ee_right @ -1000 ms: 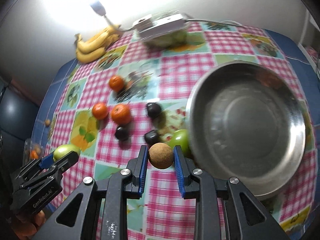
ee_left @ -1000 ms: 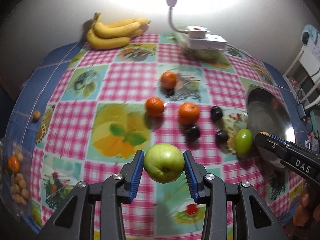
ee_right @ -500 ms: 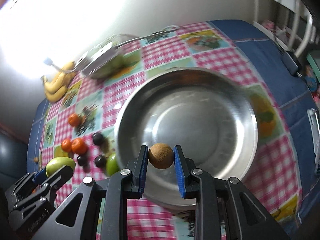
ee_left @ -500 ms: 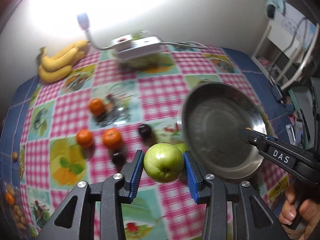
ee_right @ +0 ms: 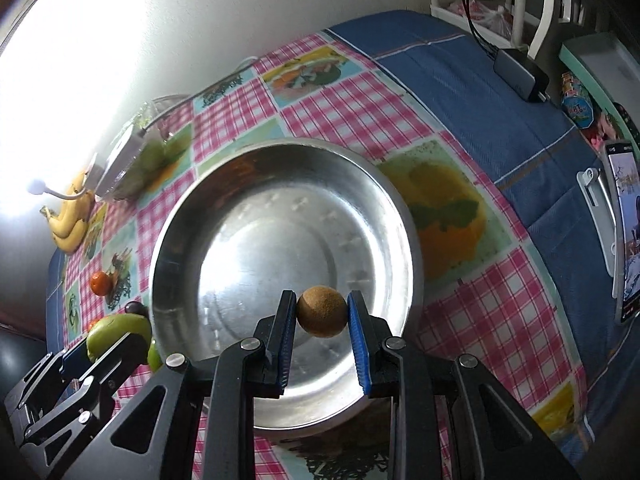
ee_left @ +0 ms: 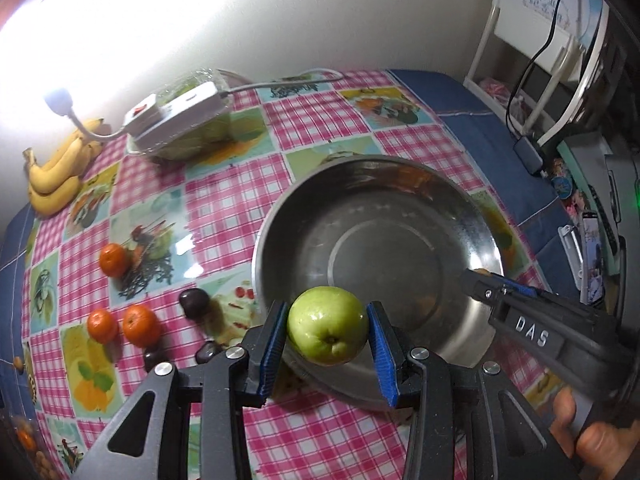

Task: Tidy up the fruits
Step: 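Release the pear into the bowl with the left gripper while the right gripper drops the kiwi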

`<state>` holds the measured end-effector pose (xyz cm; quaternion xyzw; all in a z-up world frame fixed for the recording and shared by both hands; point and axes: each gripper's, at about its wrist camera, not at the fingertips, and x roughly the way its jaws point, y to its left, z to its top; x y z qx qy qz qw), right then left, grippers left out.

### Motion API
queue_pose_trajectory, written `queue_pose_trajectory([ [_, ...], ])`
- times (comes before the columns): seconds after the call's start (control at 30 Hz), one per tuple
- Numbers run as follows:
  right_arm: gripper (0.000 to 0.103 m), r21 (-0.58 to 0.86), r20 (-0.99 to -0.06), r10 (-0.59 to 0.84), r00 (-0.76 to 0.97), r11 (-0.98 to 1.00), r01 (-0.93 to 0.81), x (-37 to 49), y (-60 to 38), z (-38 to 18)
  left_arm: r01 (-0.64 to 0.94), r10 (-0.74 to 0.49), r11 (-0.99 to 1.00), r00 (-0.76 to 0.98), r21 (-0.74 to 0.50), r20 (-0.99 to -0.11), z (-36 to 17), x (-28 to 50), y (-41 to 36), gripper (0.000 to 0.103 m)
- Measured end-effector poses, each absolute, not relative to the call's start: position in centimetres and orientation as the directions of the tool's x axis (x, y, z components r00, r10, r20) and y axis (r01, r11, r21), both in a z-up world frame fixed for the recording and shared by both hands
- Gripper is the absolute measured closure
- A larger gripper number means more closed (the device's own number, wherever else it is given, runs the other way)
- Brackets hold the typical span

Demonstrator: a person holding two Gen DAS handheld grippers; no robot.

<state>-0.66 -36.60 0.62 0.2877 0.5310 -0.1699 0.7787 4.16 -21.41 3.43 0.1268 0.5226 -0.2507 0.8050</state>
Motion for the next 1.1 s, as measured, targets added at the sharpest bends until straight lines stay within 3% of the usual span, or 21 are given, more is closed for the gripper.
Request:
queue_pose_trajectory([
  [0.43, 0.076, 0.236, -0.95, 0.059, 0.307, 0.779, 0.581, 0.1, -36.5, -1.8, 0.528, -0.23, 0.848, 0.287, -0.047, -0.93, -0.2, 5.0, -22.7, 0.06],
  [0.87, 0.075, 0.221, -0.958, 0.058, 0.279, 0.772, 0.596, 0.6, -36.4, -2.1, 0.511, -0.227, 0.859, 0.322, -0.033, -0.919, 0.8, 5.3, -22.1, 0.059],
  [1.1, 0.072, 0.223, -0.957, 0.055, 0.286, 0.769, 0.599, 0.5, -36.4, -1.5, 0.462, -0.21, 0.886, 0.349, -0.027, -0.913, 1.7, 5.7, -19.9, 0.046],
])
